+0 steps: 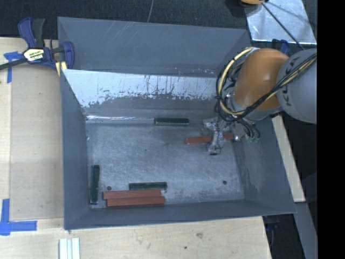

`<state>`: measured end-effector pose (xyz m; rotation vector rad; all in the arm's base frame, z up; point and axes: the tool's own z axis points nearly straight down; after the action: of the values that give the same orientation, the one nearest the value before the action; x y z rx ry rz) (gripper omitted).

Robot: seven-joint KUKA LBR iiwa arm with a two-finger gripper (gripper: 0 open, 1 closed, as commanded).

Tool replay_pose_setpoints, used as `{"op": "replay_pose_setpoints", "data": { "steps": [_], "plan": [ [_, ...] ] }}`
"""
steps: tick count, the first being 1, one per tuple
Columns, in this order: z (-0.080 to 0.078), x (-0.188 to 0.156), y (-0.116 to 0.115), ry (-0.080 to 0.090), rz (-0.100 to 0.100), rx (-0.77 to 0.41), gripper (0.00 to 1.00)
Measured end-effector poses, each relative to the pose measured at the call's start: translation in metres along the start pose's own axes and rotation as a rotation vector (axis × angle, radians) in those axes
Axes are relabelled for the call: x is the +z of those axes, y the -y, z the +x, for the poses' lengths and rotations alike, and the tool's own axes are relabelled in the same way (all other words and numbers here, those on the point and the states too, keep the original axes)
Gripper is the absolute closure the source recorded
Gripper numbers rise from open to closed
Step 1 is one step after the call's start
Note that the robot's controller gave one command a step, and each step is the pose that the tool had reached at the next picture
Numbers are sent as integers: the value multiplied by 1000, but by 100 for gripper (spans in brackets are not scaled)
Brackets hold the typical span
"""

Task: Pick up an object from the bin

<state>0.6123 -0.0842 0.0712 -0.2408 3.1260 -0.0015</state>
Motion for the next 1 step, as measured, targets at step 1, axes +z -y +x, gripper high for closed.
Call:
{"op": "replay_pose_setpoints", "data": {
  "steps": [1],
  "plan": [
    [3, -48, -5, -10, -2, -1, 100]
  ]
}}
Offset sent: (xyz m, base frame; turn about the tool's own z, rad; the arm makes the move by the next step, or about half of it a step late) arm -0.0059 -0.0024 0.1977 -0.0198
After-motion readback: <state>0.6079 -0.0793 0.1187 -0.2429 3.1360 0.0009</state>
